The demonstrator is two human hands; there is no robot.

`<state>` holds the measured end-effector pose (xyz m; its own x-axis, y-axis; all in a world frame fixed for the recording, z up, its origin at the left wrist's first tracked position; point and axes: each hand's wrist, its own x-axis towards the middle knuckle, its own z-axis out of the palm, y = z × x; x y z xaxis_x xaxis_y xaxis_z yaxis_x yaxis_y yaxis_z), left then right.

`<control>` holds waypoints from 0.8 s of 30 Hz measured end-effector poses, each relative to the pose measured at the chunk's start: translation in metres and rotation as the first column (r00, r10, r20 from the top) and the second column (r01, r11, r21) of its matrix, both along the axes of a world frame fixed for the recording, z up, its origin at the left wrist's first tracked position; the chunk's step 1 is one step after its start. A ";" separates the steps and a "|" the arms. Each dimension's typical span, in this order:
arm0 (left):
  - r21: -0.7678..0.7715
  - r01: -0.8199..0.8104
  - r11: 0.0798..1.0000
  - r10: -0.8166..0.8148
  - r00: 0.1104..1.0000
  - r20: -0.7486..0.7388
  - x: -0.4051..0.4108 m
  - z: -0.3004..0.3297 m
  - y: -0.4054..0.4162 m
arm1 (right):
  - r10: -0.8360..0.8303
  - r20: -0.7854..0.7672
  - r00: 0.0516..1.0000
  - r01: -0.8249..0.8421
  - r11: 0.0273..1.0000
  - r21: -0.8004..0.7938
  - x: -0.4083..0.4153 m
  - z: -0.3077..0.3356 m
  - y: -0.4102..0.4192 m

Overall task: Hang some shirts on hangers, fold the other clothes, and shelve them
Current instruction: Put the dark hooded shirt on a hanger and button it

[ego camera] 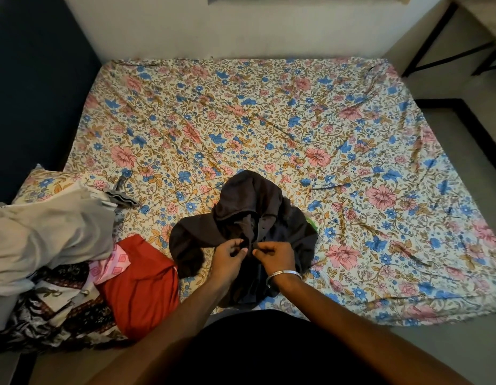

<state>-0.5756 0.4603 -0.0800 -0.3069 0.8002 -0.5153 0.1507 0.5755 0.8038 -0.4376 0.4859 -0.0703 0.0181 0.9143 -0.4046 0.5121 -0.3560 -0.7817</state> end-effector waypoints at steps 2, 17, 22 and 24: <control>-0.018 -0.029 0.999 0.030 0.999 0.031 0.000 0.000 0.000 | -0.031 -0.011 0.999 0.031 0.999 0.020 -0.001 -0.001 0.001; 0.001 0.009 1.000 -0.009 1.000 0.009 0.000 -0.002 0.004 | 0.030 0.011 0.999 -0.030 1.000 -0.006 -0.002 0.001 0.006; 0.030 0.015 0.999 -0.015 1.000 -0.025 0.004 -0.001 0.004 | 0.107 0.088 0.990 -0.110 0.993 0.037 -0.002 0.005 0.004; 0.031 0.009 0.999 -0.009 1.000 0.006 0.003 0.000 0.003 | 0.206 0.135 0.969 -0.216 0.974 0.065 -0.001 0.006 0.005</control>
<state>-0.5723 0.4635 -0.0799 -0.2965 0.8185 -0.4920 0.1505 0.5488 0.8223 -0.4389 0.4910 -0.0643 -0.1322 0.9318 -0.3380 0.6656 -0.1693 -0.7269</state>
